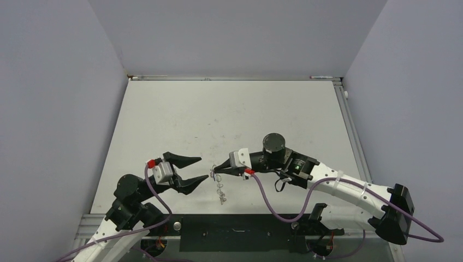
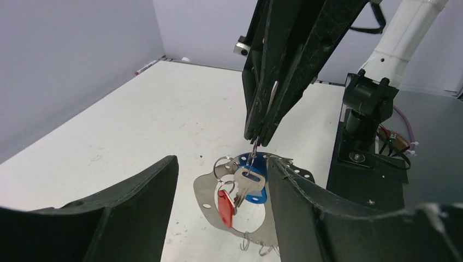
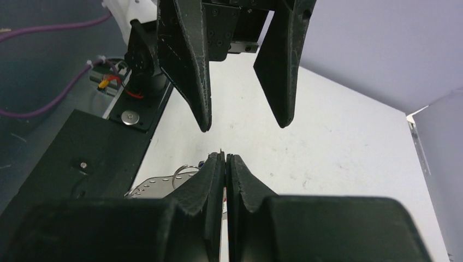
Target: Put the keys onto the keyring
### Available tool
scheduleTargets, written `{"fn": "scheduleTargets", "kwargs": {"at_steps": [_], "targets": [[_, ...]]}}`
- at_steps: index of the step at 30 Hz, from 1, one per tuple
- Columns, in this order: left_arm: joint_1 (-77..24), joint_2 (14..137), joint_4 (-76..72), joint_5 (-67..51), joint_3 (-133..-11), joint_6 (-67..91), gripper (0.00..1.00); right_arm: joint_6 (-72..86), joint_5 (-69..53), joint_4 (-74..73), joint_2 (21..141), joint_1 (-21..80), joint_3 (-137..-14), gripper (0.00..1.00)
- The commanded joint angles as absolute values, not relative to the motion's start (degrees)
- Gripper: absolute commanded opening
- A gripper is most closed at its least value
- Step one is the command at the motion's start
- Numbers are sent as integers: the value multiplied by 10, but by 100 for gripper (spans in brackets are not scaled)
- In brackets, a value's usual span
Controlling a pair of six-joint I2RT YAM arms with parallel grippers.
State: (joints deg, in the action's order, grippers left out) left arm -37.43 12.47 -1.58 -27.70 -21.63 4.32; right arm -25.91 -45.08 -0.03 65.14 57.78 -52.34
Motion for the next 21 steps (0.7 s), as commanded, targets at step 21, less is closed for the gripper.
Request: {"fn": "scheduleTargets", "kwargs": {"at_steps": [21], "targets": [[-373, 72, -100, -340, -207, 53, 41, 203, -387, 874, 699, 555, -295, 5]]}}
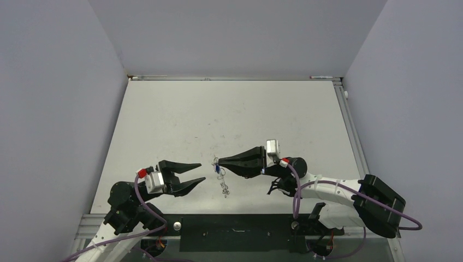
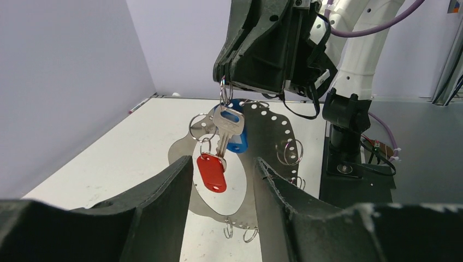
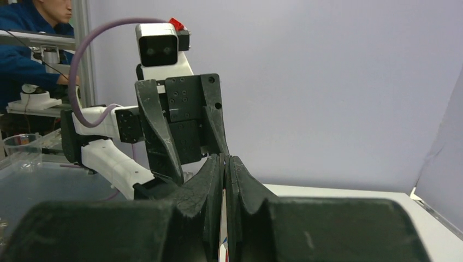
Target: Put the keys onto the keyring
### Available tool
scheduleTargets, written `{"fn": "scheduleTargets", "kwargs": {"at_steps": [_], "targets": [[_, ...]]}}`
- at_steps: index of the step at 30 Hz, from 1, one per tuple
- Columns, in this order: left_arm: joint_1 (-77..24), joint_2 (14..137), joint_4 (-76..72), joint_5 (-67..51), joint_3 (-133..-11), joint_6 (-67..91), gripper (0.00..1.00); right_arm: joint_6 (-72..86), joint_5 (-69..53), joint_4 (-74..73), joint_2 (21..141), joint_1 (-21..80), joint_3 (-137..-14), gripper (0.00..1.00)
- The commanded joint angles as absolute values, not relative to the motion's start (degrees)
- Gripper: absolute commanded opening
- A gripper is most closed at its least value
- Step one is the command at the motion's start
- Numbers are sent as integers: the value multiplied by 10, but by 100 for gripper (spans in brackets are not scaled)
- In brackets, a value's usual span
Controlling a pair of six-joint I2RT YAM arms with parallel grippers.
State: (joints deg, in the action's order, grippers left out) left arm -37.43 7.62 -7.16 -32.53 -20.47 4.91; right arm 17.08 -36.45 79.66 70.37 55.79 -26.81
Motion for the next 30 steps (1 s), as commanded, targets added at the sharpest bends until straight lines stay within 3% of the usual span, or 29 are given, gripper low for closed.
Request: {"fn": "scheduleTargets", "kwargs": {"at_steps": [1, 30], "targets": [[-373, 71, -101, -340, -207, 53, 40, 200, -392, 863, 698, 555, -298, 5], [-373, 109, -127, -377, -203, 70, 18, 121, -440, 695, 707, 589, -334, 5]]}}
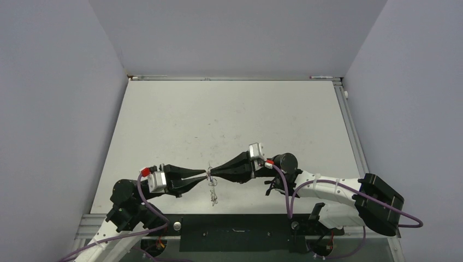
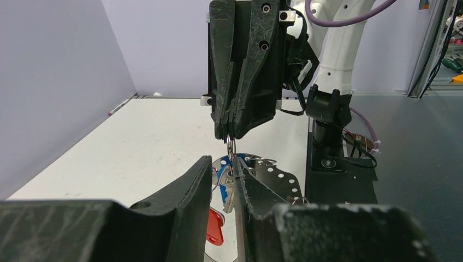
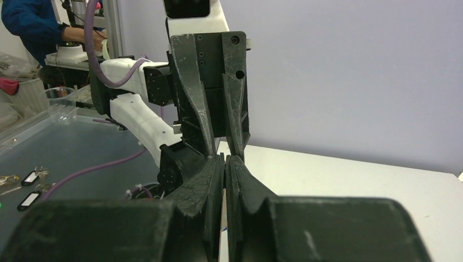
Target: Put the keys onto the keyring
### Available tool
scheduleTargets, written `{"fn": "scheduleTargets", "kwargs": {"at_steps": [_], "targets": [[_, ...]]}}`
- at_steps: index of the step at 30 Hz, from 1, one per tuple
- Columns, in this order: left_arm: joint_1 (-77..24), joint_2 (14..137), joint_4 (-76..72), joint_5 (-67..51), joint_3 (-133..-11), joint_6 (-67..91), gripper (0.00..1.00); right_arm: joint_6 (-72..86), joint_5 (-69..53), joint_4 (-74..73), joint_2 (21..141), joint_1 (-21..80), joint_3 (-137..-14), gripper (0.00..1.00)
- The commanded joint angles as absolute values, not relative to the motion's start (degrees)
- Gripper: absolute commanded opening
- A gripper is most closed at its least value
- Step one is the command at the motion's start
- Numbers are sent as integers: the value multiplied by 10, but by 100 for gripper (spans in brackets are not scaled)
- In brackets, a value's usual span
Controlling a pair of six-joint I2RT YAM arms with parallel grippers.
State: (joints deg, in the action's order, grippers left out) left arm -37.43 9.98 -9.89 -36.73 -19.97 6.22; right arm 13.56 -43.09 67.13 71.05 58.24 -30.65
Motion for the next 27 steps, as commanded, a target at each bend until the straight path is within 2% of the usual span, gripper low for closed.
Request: {"fn": "scheduleTargets", "kwargs": {"at_steps": [1, 9, 16, 23, 25, 27], "targets": [[-373, 110, -127, -377, -203, 71, 17, 119, -439, 693, 706, 589, -335, 5], [-373, 130, -135, -390, -203, 79, 14, 113, -434, 687, 704, 595, -336, 5], [-373, 135, -135, -395, -203, 82, 0, 111, -432, 688, 703, 596, -335, 5], [-373, 134, -131, -395, -203, 83, 0, 90, -427, 659, 689, 596, -331, 5], [-373, 134, -132, -398, -202, 84, 14, 90, -428, 657, 687, 596, -330, 5], [-373, 134, -136, -403, -201, 87, 20, 89, -428, 657, 688, 595, -331, 5]]}}
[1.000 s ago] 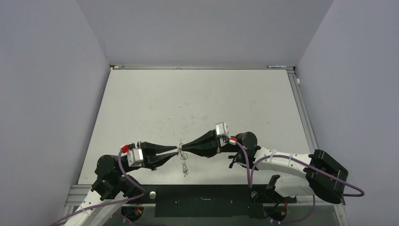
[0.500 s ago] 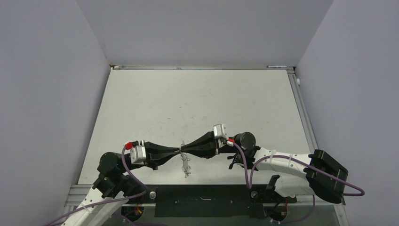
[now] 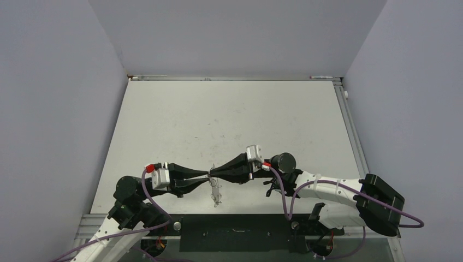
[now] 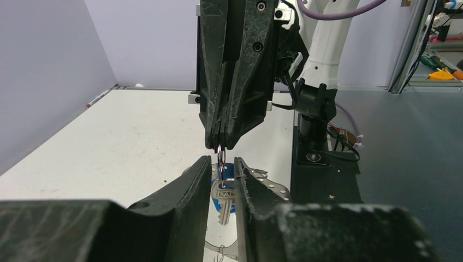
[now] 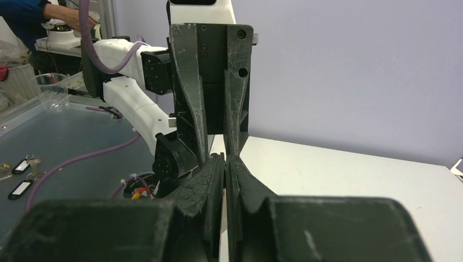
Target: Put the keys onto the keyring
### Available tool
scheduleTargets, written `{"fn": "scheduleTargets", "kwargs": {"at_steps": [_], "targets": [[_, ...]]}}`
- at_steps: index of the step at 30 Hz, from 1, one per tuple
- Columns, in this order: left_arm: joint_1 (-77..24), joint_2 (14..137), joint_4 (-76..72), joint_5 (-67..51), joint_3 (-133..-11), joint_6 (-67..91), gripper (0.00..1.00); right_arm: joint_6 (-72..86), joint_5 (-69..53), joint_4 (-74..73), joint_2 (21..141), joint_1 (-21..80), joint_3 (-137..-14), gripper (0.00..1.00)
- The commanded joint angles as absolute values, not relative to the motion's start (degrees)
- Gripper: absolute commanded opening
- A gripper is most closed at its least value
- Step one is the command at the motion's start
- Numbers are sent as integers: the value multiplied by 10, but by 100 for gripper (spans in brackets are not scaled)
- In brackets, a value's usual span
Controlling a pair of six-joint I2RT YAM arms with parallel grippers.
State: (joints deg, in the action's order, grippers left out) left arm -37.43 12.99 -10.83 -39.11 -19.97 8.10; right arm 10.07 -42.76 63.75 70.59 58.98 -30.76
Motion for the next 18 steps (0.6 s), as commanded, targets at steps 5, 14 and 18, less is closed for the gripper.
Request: {"fn": "scheduleTargets", "kwargs": {"at_steps": [5, 14, 18], "targets": [[-373, 130, -132, -398, -202, 85, 16, 82, -428, 652, 690, 594, -333, 5], [-373, 126, -110, -372, -206, 69, 21, 73, -441, 631, 686, 583, -342, 5], [-373, 132, -106, -370, -207, 69, 22, 73, -444, 636, 687, 583, -341, 5]]}}
